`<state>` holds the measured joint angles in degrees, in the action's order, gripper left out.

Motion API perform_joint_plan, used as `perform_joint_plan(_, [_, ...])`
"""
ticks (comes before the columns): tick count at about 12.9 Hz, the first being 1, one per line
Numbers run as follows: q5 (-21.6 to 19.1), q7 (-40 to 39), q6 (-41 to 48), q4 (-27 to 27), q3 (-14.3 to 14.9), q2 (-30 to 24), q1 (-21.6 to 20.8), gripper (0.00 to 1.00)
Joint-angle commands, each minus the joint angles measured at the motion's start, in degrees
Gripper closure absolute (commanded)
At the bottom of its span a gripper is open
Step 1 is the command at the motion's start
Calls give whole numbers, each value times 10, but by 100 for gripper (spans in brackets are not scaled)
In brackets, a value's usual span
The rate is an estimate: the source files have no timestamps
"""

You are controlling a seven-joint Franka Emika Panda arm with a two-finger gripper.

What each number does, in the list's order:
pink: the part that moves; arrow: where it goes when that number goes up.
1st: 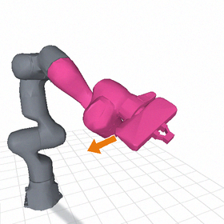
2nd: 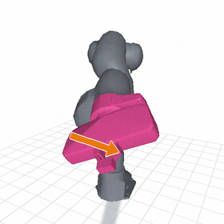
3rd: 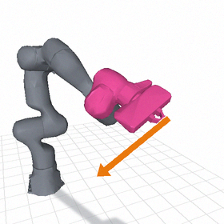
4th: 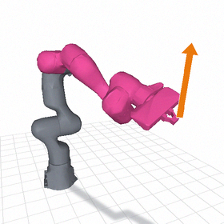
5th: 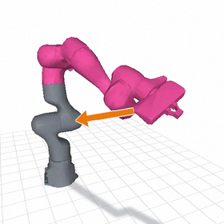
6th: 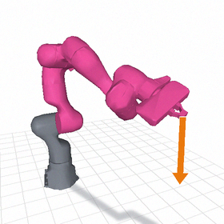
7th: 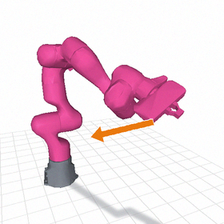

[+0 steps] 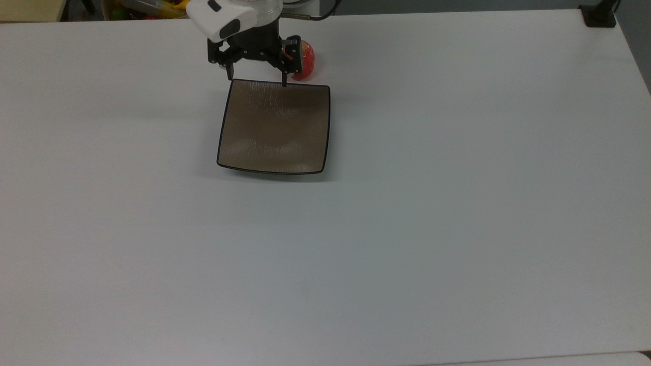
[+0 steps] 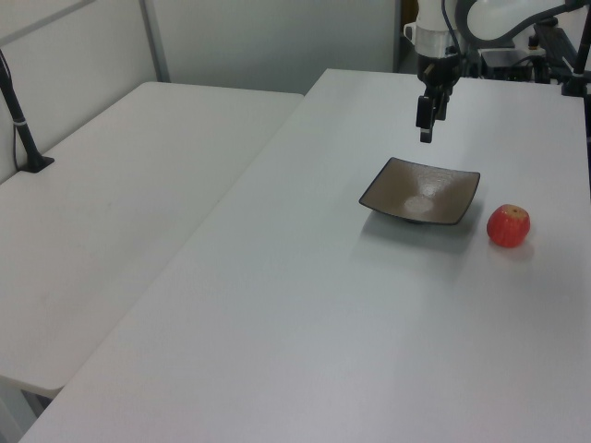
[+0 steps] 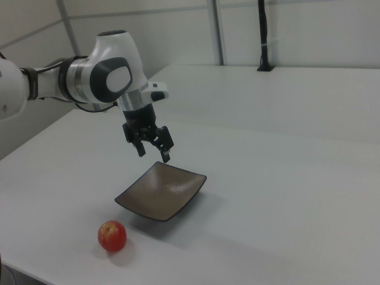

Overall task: Apples placed on a ceramic plate
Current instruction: 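Move the gripper over the red apple and lower it around the apple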

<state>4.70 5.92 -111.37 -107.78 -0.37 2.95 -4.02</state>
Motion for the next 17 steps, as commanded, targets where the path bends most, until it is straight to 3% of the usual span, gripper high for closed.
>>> perform_joint_plan(1, [4, -13, 4, -26, 9, -25, -8, 0])
perform_joint_plan(7, [4, -13, 2, -44, 9, -36, -9, 0])
perform_joint_plan(17, [0, -36, -5, -237, 5, -157, -21, 0])
